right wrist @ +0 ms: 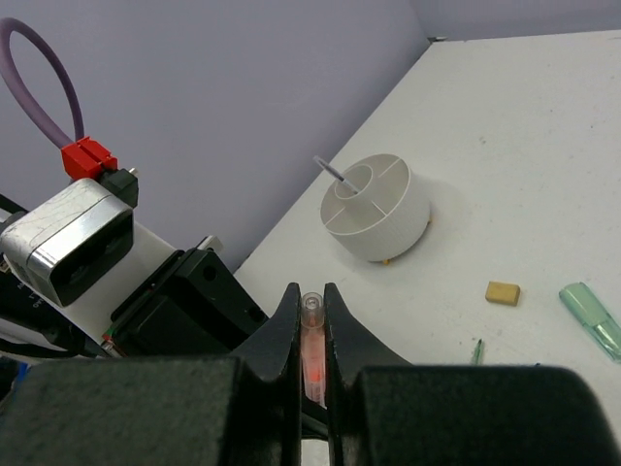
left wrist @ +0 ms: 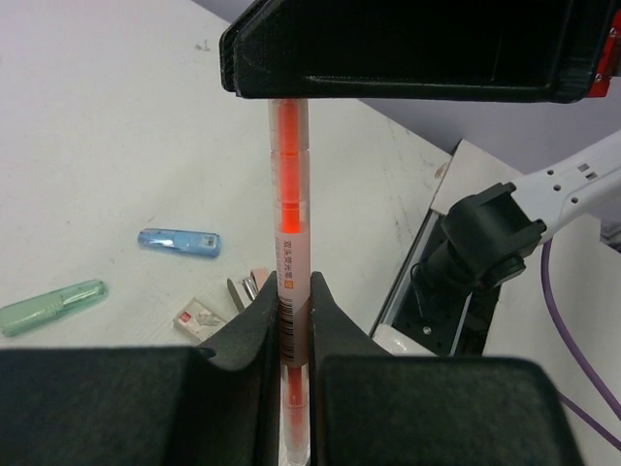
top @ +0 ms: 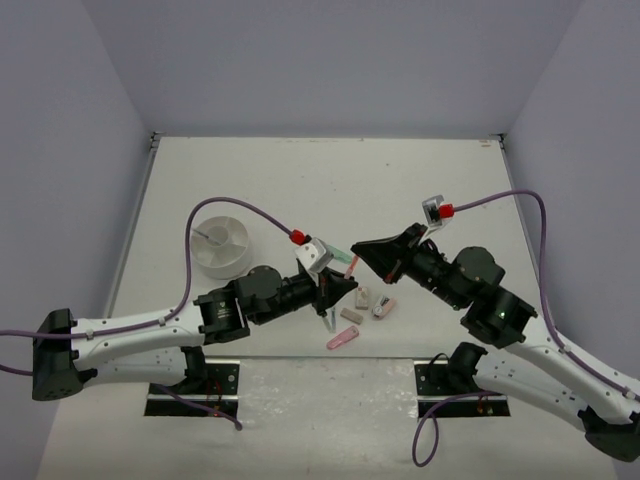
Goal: Sort the stationery into containers
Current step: Close the pen cap on the pen.
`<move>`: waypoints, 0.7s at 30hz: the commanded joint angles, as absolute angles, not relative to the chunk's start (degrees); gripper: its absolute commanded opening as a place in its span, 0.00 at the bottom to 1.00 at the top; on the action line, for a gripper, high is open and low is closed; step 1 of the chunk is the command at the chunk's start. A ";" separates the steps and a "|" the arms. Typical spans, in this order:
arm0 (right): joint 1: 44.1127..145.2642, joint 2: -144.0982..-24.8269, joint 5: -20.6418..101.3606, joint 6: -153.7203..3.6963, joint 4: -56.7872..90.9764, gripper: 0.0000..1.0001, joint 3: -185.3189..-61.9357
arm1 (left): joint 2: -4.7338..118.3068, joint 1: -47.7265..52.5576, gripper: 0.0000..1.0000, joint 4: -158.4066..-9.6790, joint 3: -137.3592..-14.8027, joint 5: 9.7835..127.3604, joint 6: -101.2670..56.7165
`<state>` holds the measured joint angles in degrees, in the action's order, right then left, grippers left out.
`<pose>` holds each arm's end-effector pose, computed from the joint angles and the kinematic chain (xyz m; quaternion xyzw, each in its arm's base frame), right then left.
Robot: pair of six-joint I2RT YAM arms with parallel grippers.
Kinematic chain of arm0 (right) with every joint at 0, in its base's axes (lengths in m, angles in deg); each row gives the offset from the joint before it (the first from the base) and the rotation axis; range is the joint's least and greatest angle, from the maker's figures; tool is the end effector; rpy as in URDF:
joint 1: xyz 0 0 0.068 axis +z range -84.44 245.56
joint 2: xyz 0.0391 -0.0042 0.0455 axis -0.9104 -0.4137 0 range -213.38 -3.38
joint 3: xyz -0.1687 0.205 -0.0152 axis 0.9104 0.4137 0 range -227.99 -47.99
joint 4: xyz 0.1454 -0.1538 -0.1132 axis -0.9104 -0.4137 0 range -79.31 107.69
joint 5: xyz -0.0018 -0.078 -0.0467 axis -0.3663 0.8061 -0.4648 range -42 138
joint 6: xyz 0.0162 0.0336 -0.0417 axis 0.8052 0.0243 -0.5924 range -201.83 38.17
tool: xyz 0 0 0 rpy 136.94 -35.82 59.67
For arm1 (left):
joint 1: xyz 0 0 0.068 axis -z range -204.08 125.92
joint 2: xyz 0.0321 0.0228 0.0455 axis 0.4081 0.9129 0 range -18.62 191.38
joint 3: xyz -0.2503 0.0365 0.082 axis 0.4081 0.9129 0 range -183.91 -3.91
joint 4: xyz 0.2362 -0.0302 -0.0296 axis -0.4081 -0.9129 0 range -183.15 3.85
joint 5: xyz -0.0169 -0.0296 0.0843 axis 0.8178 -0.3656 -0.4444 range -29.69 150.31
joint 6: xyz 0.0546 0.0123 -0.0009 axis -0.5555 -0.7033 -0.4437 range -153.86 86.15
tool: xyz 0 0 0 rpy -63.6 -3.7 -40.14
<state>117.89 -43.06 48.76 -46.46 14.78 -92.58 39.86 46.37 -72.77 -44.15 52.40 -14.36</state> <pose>0.0927 0.1190 0.3601 -0.0977 0.6878 0.4950 0.5219 0.0810 -0.2122 0.3104 0.2739 0.6833 -0.4411 0.5133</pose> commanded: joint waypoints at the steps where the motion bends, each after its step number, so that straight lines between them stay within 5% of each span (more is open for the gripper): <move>1: 118.68 -45.12 44.25 -44.36 12.94 0.00 -88.26 | 39.59 45.76 0.00 -63.18 -50.64 51.58 -16.98; 21: 118.66 -52.67 41.72 -43.64 19.81 0.00 -78.96 | 37.93 40.16 0.00 -64.27 -60.08 54.92 -20.38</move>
